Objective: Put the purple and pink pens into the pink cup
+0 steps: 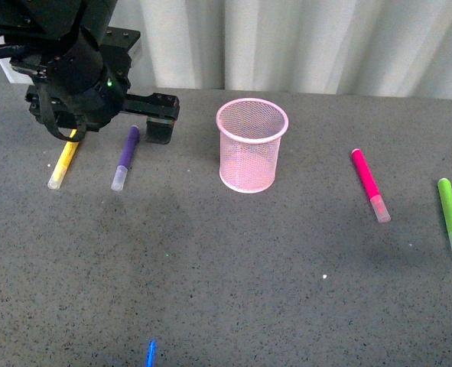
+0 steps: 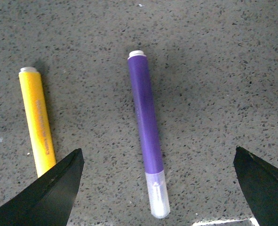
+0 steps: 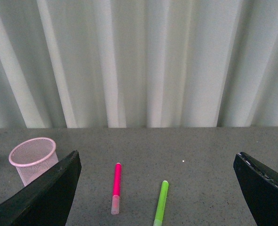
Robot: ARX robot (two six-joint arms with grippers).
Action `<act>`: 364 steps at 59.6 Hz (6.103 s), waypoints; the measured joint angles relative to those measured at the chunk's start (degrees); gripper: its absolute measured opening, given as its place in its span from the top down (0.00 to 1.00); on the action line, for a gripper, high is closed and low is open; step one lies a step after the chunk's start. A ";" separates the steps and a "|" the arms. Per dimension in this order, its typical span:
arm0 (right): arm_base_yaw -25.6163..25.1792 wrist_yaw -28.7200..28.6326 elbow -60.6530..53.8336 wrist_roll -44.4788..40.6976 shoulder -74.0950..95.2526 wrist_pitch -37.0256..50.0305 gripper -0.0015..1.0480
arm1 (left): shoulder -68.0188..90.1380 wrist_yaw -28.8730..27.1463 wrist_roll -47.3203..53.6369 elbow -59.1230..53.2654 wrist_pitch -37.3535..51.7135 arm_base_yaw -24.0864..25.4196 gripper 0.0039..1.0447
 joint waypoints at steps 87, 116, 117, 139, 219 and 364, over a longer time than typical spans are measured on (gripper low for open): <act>0.00 0.00 0.00 0.02 0.00 0.00 0.07 | 13.42 -2.43 4.26 14.40 -4.68 -1.68 0.80; 0.00 0.02 0.00 0.02 0.00 0.00 0.07 | 10.84 -3.76 5.90 9.62 1.60 -0.74 0.89; 0.00 0.00 0.00 0.02 0.00 0.00 0.07 | 10.69 -3.67 5.86 9.40 2.05 -0.77 0.89; 0.00 0.00 0.00 0.02 0.00 0.00 0.07 | 3.02 -2.23 -2.69 2.62 21.03 0.09 0.89; 0.00 0.00 0.00 0.00 0.00 0.00 0.07 | -7.06 -8.31 -27.12 -32.44 89.26 -12.22 0.89; 0.00 0.02 0.00 0.02 0.00 0.00 0.07 | 7.69 -5.86 -26.32 -18.78 83.25 -14.64 0.06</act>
